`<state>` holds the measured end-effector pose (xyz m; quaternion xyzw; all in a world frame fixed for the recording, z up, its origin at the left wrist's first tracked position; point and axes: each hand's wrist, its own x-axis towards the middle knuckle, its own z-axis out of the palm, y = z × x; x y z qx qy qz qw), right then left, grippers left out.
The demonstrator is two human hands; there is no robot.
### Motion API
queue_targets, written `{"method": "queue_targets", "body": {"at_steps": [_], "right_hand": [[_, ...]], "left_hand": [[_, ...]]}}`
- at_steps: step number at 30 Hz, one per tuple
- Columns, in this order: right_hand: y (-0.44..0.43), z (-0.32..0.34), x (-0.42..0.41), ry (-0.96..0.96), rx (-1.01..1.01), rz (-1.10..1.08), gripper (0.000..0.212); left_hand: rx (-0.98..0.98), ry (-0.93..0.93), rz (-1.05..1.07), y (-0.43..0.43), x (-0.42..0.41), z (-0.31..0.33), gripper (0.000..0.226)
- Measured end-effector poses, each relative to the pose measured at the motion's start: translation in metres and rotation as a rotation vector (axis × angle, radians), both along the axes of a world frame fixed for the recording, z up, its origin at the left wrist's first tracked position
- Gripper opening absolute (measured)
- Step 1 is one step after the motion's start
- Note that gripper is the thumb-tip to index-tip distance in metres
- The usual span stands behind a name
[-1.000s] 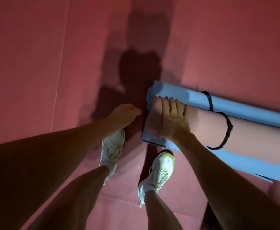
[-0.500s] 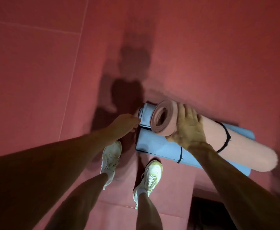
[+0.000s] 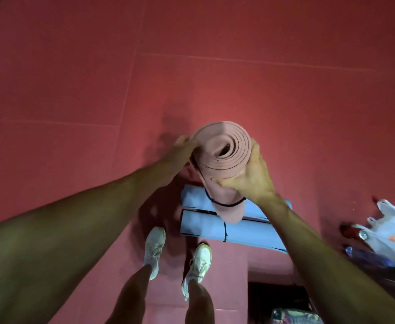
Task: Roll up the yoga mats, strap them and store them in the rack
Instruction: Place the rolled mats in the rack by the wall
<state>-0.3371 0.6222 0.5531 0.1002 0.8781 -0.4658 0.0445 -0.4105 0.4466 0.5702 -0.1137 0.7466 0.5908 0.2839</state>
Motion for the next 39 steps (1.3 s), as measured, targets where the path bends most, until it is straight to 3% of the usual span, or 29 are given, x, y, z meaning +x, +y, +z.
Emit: {"method": "queue_targets", "body": {"at_steps": [5, 7, 9, 13, 16, 20, 25, 32, 39], "right_hand": [[-0.014, 0.083, -0.023, 0.106, -0.152, 0.152, 0.095], [-0.029, 0.109, -0.036, 0.098, -0.170, 0.239, 0.106], [-0.052, 0.136, -0.047, 0.105, -0.202, 0.316, 0.117], [-0.126, 0.188, -0.052, 0.207, -0.201, 0.572, 0.094], [-0.188, 0.214, -0.041, 0.218, -0.280, 0.731, 0.095], [-0.273, 0.241, -0.010, 0.172, -0.352, 0.775, 0.110], [-0.392, 0.272, 0.049, 0.259, -0.378, 0.897, 0.109], [-0.563, 0.315, 0.152, 0.460, -0.397, 1.010, 0.100], [-0.713, 0.339, 0.235, 0.461, -0.415, 1.217, 0.096]], "left_hand": [[0.086, 0.110, -0.049, -0.030, 0.007, 0.100, 0.020], [0.055, 0.153, -0.085, -0.057, 0.013, 0.131, 0.021], [0.035, 0.181, -0.076, -0.090, 0.023, 0.161, 0.038], [0.131, 0.277, -0.025, -0.164, 0.062, 0.211, 0.059], [0.151, 0.368, 0.002, -0.217, 0.107, 0.243, 0.063], [0.042, 0.510, 0.221, -0.294, 0.166, 0.259, 0.077], [-0.039, 0.603, 0.446, -0.402, 0.246, 0.279, 0.078], [-0.089, 0.738, 0.601, -0.548, 0.368, 0.323, 0.074], [-0.179, 0.778, 0.982, -0.654, 0.482, 0.325, 0.092]]}}
